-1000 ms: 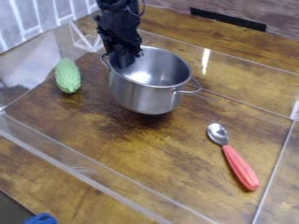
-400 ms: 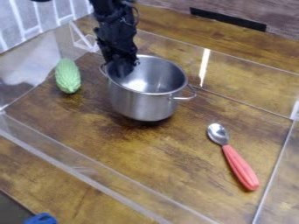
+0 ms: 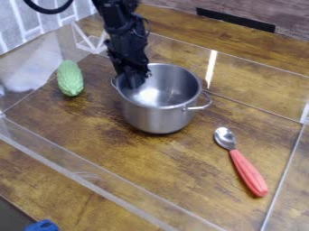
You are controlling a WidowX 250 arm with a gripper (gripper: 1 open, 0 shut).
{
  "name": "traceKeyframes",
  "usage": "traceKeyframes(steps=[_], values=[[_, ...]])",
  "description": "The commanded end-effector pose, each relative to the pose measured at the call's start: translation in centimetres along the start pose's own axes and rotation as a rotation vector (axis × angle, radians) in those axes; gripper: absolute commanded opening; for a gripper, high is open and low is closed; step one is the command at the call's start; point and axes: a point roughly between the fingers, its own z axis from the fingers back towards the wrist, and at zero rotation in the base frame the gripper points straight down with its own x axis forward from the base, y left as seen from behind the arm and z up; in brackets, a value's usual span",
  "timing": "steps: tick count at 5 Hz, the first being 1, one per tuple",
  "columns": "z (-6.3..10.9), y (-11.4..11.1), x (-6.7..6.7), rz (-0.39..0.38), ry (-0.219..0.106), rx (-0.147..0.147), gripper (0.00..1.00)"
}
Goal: Remove the green object from the silver pot and put it on the table
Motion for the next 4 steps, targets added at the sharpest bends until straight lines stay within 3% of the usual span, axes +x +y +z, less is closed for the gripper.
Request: traceKeyframes(steps=[1, 2, 4], values=[[0.3, -1.2, 1.0, -0.019, -0.036, 0.000, 1.00], [-0.3, -2.0, 1.2, -0.018, -0.034, -0.009, 0.00], [-1.9, -1.8, 1.4, 0.022, -0.015, -0.019, 0.00]])
